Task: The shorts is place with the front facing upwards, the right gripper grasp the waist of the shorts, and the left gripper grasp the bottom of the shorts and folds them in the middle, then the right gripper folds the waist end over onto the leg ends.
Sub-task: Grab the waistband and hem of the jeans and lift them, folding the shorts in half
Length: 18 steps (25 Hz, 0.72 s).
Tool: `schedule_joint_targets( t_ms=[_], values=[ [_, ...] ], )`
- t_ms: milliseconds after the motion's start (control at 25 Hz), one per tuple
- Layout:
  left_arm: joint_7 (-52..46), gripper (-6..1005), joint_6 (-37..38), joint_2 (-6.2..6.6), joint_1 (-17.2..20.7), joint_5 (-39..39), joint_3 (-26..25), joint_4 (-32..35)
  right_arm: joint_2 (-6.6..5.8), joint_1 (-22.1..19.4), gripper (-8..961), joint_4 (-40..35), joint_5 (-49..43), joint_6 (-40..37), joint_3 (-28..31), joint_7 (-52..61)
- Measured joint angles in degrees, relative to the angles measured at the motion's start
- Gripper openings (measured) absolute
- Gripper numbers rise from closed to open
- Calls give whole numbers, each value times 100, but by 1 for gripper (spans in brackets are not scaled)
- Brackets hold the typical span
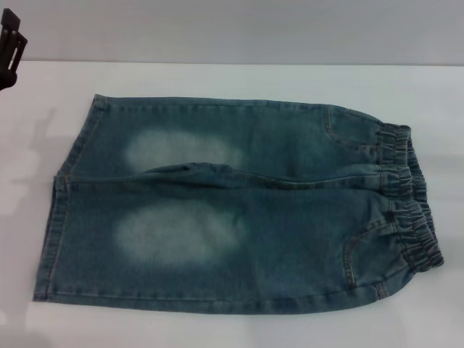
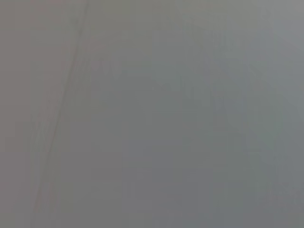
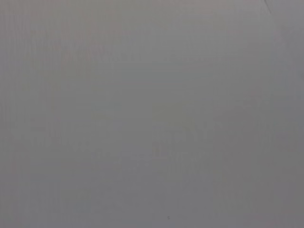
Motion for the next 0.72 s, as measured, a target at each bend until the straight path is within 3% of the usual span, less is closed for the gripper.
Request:
schedule_joint_targets(
  t_ms=[280, 520, 640, 680, 720],
  values=[
    [-550, 823, -366, 38, -27, 194, 73, 219, 0, -30, 516, 4, 0, -1, 0, 9],
    [-1891, 821, -928, 68, -164, 969, 127, 1163, 0, -112, 516, -6, 0, -4, 14, 13],
    [-3546, 820, -1758, 109, -247, 1644, 705, 2376, 0, -176, 516, -12, 0, -13, 105, 14],
    [-4380, 820, -2113, 154, -210, 1925, 1126, 2982, 0, -204, 516, -14, 0, -18, 140, 15],
    [-4568, 819, -2183, 166, -198, 1998, 1202, 3096, 0, -237, 516, -16, 0, -24, 184, 15]
  ],
)
